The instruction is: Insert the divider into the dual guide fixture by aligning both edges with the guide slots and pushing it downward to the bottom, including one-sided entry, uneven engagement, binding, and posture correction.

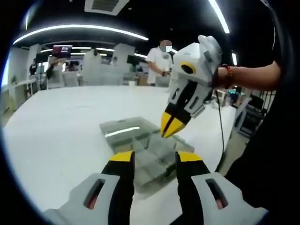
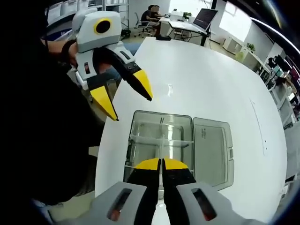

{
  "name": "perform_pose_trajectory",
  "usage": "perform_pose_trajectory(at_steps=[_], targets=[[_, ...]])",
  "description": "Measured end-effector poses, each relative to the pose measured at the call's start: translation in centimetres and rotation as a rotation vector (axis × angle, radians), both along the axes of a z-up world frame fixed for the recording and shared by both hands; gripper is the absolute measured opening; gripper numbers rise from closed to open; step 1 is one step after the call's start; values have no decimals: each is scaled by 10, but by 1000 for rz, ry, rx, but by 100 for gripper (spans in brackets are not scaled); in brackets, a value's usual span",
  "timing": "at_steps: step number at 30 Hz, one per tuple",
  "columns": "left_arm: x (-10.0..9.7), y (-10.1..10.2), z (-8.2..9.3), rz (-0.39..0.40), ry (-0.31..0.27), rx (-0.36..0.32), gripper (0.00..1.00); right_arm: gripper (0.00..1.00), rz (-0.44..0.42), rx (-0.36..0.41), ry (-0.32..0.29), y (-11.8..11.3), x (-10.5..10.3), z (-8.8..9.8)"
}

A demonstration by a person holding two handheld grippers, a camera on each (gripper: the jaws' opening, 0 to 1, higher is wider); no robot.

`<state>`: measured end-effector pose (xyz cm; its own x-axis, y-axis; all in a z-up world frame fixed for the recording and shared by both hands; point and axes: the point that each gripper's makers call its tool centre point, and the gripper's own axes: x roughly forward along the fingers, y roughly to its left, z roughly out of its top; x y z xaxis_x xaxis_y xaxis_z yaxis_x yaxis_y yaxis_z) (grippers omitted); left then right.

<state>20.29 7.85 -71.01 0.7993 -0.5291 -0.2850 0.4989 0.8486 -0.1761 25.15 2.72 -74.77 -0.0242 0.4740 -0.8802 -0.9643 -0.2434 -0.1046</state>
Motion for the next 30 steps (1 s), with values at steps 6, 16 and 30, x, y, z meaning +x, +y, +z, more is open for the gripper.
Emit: perform_pose_trajectory(at_steps=[6, 16, 30], targets=[[-6, 14, -5, 25, 19, -1, 34, 0, 5, -34, -11, 1, 1, -7], [-10, 31, -11, 27, 37, 5, 34, 0, -24, -94, -2, 2, 2, -21], [-10, 43, -18, 0, 79, 11, 34, 0, -76, -128, 12, 2, 2, -31]])
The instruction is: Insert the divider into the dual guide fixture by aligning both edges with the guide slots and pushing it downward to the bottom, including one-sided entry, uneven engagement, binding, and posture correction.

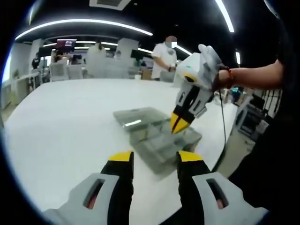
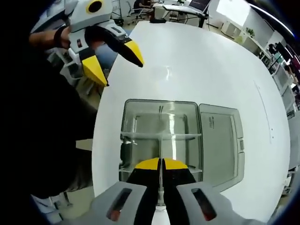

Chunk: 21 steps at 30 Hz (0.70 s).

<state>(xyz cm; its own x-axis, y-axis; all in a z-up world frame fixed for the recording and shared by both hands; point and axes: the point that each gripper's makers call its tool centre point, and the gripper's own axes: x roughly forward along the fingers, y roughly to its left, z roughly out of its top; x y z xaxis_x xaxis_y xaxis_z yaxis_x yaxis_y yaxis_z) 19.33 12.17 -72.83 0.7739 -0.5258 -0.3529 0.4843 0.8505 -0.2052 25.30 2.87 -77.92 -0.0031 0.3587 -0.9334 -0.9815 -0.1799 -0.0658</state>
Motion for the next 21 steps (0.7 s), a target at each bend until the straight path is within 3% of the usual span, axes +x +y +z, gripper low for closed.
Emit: perform_pose_trajectory(at_steps=[7, 21], targets=[[4, 5, -2, -23, 10, 9, 34, 0, -38, 13, -4, 1, -1, -2], [9, 23, -4, 74, 41, -20, 35, 0, -48, 36, -7, 1, -1, -1]])
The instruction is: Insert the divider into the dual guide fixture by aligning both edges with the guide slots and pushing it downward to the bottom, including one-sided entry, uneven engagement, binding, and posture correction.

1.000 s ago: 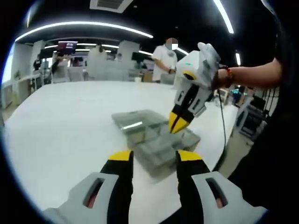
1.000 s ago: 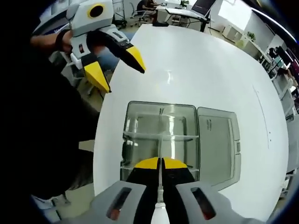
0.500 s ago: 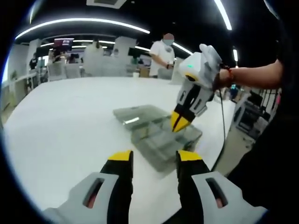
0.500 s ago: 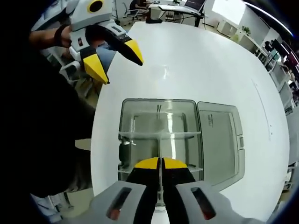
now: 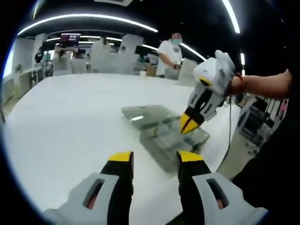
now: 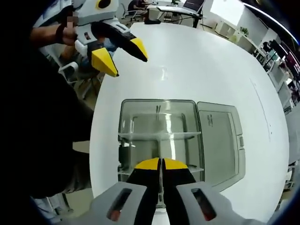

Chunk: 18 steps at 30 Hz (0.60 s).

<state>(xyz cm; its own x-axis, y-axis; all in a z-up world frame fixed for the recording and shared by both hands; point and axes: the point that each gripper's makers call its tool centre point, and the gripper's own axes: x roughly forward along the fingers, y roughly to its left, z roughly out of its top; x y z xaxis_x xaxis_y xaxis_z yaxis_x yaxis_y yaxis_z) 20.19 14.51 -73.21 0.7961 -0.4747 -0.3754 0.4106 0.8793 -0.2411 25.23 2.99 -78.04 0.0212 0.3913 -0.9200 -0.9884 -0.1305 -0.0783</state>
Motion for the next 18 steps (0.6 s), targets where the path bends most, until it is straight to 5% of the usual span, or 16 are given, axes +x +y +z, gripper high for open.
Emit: perform_pose_trajectory(at_steps=[6, 10, 18], targets=[[0, 10, -12, 46, 39, -3, 36, 0, -24, 12, 15, 0, 0, 0], [1, 20, -17, 80, 54, 4, 37, 5, -37, 100, 24, 7, -7, 2], [3, 40, -35, 174, 118, 88, 38, 12, -106, 156, -17, 4, -5, 14]])
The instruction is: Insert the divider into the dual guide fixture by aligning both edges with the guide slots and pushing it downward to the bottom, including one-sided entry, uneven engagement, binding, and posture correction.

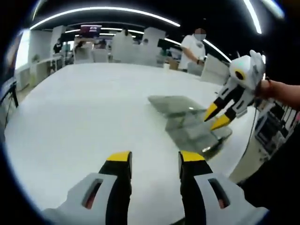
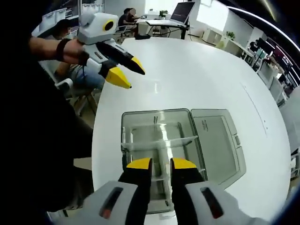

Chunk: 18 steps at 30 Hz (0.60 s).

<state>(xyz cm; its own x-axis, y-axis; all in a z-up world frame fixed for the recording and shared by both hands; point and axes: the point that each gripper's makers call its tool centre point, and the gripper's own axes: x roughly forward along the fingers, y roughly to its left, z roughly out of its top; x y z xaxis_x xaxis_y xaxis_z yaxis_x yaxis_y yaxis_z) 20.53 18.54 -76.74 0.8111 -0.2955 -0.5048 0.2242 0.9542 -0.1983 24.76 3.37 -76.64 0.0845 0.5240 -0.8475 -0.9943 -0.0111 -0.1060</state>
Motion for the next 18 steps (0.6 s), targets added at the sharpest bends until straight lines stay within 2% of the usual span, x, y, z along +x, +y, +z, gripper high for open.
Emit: perform_pose_trajectory(at_steps=[2, 5, 9, 11, 14, 18], targets=[[0, 0, -4, 3, 16, 8, 38, 12, -15, 17, -5, -1, 0, 5], [-1, 8, -14, 24, 51, 74, 39, 12, -64, 68, -7, -3, 0, 14], [5, 10, -19, 39, 55, 75, 42, 18, -128, 155, 0, -1, -1, 27], [5, 16, -25, 37, 79, 133, 42, 17, -143, 172, -6, -4, -2, 33], [10, 23, -29, 84, 94, 130, 42, 17, -171, 204, 0, -5, -6, 40], [10, 28, -34, 94, 132, 162, 42, 17, -184, 227, 1, -7, -8, 45]])
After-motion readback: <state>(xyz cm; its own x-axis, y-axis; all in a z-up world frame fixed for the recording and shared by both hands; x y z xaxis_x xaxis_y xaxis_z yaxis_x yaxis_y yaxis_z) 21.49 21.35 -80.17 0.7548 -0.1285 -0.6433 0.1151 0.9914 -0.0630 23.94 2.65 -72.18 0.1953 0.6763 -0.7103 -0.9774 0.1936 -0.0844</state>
